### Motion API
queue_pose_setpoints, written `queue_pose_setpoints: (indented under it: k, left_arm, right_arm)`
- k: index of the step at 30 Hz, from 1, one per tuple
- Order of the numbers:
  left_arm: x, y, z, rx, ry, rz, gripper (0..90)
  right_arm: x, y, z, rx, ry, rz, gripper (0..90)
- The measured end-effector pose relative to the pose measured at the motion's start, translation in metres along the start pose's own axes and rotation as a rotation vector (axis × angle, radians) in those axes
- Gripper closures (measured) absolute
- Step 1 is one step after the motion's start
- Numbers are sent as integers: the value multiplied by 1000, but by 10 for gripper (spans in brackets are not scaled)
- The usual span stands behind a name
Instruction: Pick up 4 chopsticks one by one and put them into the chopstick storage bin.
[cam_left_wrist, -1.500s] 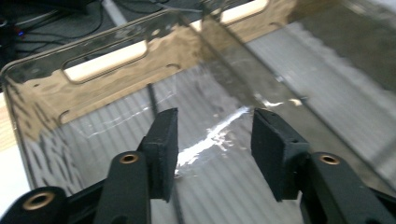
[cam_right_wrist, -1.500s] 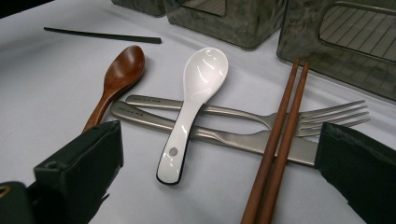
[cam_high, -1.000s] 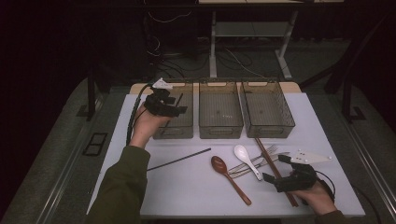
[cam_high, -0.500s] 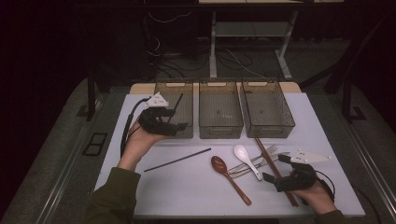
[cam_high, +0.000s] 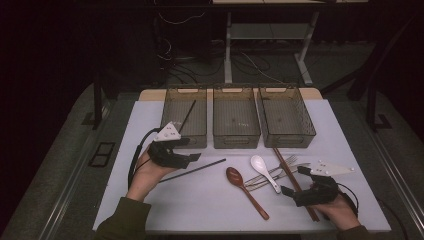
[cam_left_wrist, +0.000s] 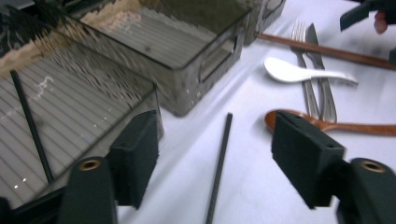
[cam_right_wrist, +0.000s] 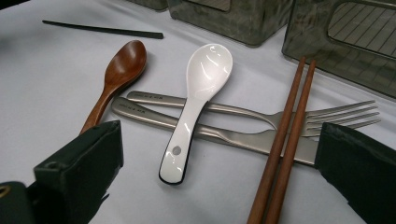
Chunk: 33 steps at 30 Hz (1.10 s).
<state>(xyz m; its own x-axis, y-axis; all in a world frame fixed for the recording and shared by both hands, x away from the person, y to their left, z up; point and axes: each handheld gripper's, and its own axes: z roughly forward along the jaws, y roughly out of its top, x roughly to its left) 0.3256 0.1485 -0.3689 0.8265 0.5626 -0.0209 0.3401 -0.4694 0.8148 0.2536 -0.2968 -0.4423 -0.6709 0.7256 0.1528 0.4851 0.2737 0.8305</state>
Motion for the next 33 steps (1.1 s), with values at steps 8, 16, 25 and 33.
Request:
queue_pose_setpoints:
  k: [8,16,25,33]
  left_arm:
    - [-7,-24,2,2,-3,-4,461]
    - [-5,-34,13,62,-57,0,581]
    - [1,-42,18,104,-85,7,672]
    - [5,-46,25,140,-123,15,748]
  right_arm:
    - [1,0,-2,-3,-3,-5,10]
    - [2,1,-2,-6,-3,-18,10]
    - [2,1,-2,-3,-2,-22,10]
    - [3,1,0,4,0,-30,10]
